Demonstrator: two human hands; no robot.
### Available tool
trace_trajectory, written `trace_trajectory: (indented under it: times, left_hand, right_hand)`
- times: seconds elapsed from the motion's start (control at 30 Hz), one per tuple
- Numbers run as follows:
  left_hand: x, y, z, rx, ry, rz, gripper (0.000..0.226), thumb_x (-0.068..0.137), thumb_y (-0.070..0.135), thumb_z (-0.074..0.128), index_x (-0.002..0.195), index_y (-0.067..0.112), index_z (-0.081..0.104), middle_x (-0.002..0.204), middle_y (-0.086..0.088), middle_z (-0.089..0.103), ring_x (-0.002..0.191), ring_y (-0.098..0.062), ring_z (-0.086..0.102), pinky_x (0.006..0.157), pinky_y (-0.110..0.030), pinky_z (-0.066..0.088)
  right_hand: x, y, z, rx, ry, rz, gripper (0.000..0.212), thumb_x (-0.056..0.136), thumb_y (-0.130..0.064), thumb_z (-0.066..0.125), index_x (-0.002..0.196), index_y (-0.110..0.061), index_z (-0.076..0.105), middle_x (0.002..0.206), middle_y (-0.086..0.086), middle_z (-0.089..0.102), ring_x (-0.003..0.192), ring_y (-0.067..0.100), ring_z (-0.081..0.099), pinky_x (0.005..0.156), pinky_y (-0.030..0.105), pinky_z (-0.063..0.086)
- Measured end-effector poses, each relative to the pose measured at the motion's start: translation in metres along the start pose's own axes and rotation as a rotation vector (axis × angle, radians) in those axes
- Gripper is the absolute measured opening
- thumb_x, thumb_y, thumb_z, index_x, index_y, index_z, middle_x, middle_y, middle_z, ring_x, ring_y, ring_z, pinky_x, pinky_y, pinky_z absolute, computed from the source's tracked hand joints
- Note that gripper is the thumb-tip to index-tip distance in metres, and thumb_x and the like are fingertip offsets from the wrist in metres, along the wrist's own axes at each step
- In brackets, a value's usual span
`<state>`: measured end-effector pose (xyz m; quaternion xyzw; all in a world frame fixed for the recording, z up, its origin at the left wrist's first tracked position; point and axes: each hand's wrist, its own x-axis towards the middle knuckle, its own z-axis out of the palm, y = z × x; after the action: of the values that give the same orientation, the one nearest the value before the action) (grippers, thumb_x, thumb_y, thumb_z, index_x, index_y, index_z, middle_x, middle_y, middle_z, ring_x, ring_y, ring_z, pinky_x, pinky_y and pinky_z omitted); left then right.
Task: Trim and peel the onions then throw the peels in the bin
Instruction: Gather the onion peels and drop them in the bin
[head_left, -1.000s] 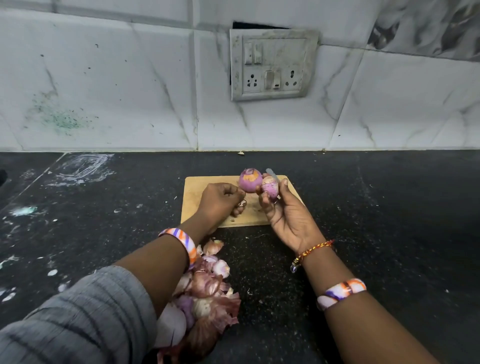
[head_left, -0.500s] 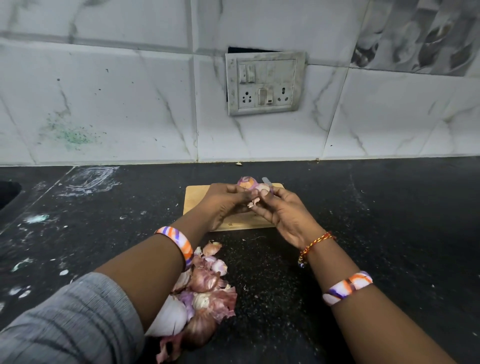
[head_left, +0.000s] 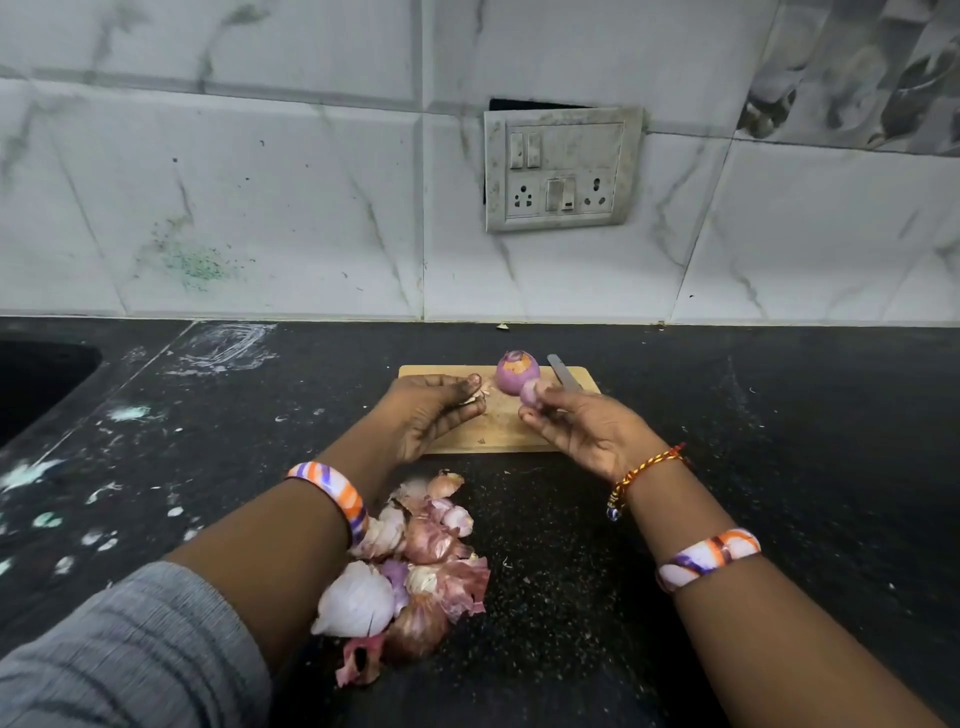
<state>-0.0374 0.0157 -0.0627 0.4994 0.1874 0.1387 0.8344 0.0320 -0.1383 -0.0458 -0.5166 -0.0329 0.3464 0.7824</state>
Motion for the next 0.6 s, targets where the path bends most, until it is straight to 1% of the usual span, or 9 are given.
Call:
trace_trajectory:
  times: [0.07, 0.1, 0.2, 0.27, 0.33, 0.37, 0.4, 0.5, 0.6]
  left_hand:
    - [0.000, 0.005, -0.008, -0.025, 0.057, -0.008, 0.011, 0.083, -0.005, 0.056, 0.072, -0.005, 0.057, 0.049, -0.003, 0.065, 0.049, -0.010, 0.065, 0.052, -0.017, 0.055]
    - [0.000, 0.008, -0.013, -0.023, 0.081, -0.008, 0.011, 0.083, -0.005, 0.056, 0.072, -0.005, 0.057, 0.050, -0.004, 0.066, 0.049, -0.011, 0.066, 0.052, -0.018, 0.056]
    - [0.000, 0.016, -0.028, 0.018, 0.131, -0.007, 0.011, 0.083, -0.007, 0.056, 0.072, -0.006, 0.056, 0.052, -0.006, 0.066, 0.049, -0.012, 0.066, 0.049, -0.017, 0.054]
    - [0.002, 0.021, -0.037, 0.068, 0.175, -0.012, 0.011, 0.084, -0.009, 0.054, 0.074, -0.006, 0.056, 0.064, -0.012, 0.065, 0.052, -0.015, 0.067, 0.048, -0.015, 0.053]
    - [0.005, 0.023, -0.044, 0.135, 0.221, -0.013, 0.014, 0.085, -0.012, 0.050, 0.074, -0.006, 0.056, 0.076, -0.015, 0.060, 0.064, -0.020, 0.065, 0.049, -0.016, 0.054]
    - [0.006, 0.024, -0.047, 0.168, 0.238, -0.010, 0.016, 0.085, -0.013, 0.049, 0.074, -0.004, 0.057, 0.079, -0.015, 0.059, 0.070, -0.021, 0.063, 0.050, -0.016, 0.055]
    - [0.007, 0.024, -0.051, 0.198, 0.250, -0.005, 0.018, 0.085, -0.014, 0.048, 0.075, -0.003, 0.057, 0.081, -0.015, 0.059, 0.073, -0.021, 0.061, 0.051, -0.016, 0.055]
    - [0.006, 0.025, -0.059, 0.289, 0.267, 0.004, 0.022, 0.086, -0.014, 0.046, 0.075, 0.001, 0.059, 0.084, -0.012, 0.059, 0.075, -0.018, 0.061, 0.053, -0.015, 0.055]
    - [-0.003, 0.026, -0.064, 0.390, 0.242, 0.029, 0.023, 0.086, -0.014, 0.046, 0.074, 0.001, 0.058, 0.080, -0.012, 0.058, 0.071, -0.016, 0.059, 0.054, -0.013, 0.054]
  right_hand:
    - [0.006, -0.003, 0.005, -0.122, 0.007, -0.038, 0.041, 0.084, 0.013, 0.052, 0.124, 0.006, 0.048, 0.095, 0.016, 0.060, 0.075, 0.025, 0.064, 0.056, 0.030, 0.057]
    - [0.008, -0.003, 0.008, -0.183, -0.020, -0.023, 0.041, 0.084, 0.015, 0.051, 0.124, 0.004, 0.049, 0.104, 0.018, 0.060, 0.081, 0.027, 0.063, 0.060, 0.031, 0.057]
    - [0.021, -0.002, 0.027, -0.384, -0.122, 0.030, 0.035, 0.088, 0.010, 0.049, 0.122, 0.001, 0.054, 0.122, 0.022, 0.056, 0.083, 0.024, 0.063, 0.065, 0.029, 0.056]
    - [0.036, 0.004, 0.038, -0.704, -0.095, -0.106, 0.035, 0.086, 0.006, 0.056, 0.120, -0.003, 0.059, 0.117, 0.015, 0.060, 0.083, 0.017, 0.062, 0.065, 0.018, 0.055]
    - [0.052, 0.014, 0.046, -1.069, -0.020, -0.412, 0.030, 0.084, 0.001, 0.062, 0.113, -0.006, 0.066, 0.112, 0.009, 0.066, 0.089, 0.009, 0.058, 0.068, 0.007, 0.047]
    - [0.058, 0.020, 0.049, -1.142, 0.002, -0.530, 0.025, 0.083, 0.000, 0.062, 0.106, -0.005, 0.069, 0.108, 0.009, 0.068, 0.087, 0.008, 0.057, 0.068, 0.006, 0.044]
    - [0.064, 0.027, 0.052, -1.176, 0.012, -0.602, 0.020, 0.083, 0.002, 0.061, 0.099, -0.005, 0.070, 0.102, 0.011, 0.069, 0.083, 0.009, 0.057, 0.067, 0.007, 0.045]
    - [0.080, 0.045, 0.054, -1.275, 0.041, -0.721, 0.020, 0.079, 0.009, 0.054, 0.084, -0.005, 0.067, 0.096, 0.015, 0.063, 0.077, 0.018, 0.057, 0.070, 0.024, 0.049]
    - [0.083, 0.052, 0.055, -1.336, 0.054, -0.726, 0.022, 0.078, 0.013, 0.053, 0.085, -0.004, 0.065, 0.100, 0.013, 0.059, 0.081, 0.018, 0.057, 0.075, 0.024, 0.047]
